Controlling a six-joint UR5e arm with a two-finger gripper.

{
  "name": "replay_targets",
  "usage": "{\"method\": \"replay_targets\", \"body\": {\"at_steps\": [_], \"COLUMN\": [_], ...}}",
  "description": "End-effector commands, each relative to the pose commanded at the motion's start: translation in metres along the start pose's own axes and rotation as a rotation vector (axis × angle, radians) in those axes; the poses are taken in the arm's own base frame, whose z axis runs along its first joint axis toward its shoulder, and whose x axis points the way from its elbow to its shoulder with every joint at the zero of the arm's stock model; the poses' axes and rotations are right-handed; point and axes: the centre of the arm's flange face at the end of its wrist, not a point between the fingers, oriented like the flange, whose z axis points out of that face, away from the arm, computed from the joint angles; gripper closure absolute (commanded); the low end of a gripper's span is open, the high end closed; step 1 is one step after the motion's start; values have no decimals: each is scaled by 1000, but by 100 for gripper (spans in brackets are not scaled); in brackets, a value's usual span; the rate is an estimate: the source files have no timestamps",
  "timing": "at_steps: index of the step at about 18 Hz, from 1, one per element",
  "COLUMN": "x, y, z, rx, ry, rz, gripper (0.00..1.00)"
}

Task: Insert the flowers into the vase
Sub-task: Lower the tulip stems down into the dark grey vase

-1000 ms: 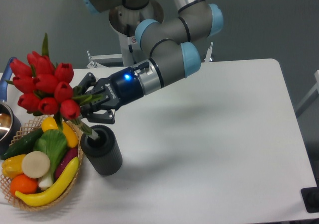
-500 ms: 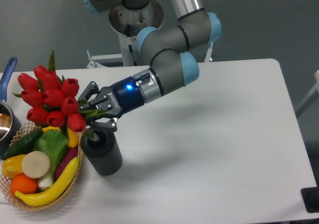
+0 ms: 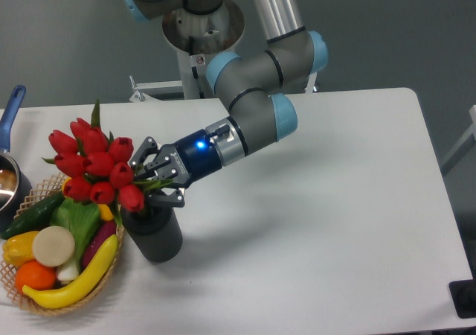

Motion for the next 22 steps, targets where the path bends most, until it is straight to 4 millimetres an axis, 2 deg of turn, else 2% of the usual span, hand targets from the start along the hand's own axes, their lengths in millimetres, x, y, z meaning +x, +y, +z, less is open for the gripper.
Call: {"method": "replay_targets", "body": {"at_steps": [7, 14, 15, 17, 22], "x": [-4, 5, 6, 6, 5], "y": [5, 19, 20, 20, 20], "z": [-12, -12, -11, -11, -12], "rx": [1, 1, 1, 1, 0], "ry": [-22, -21, -21, -21, -21], "rz": [-12, -6, -6, -3, 10], "gripper": [76, 68, 66, 53, 34]}}
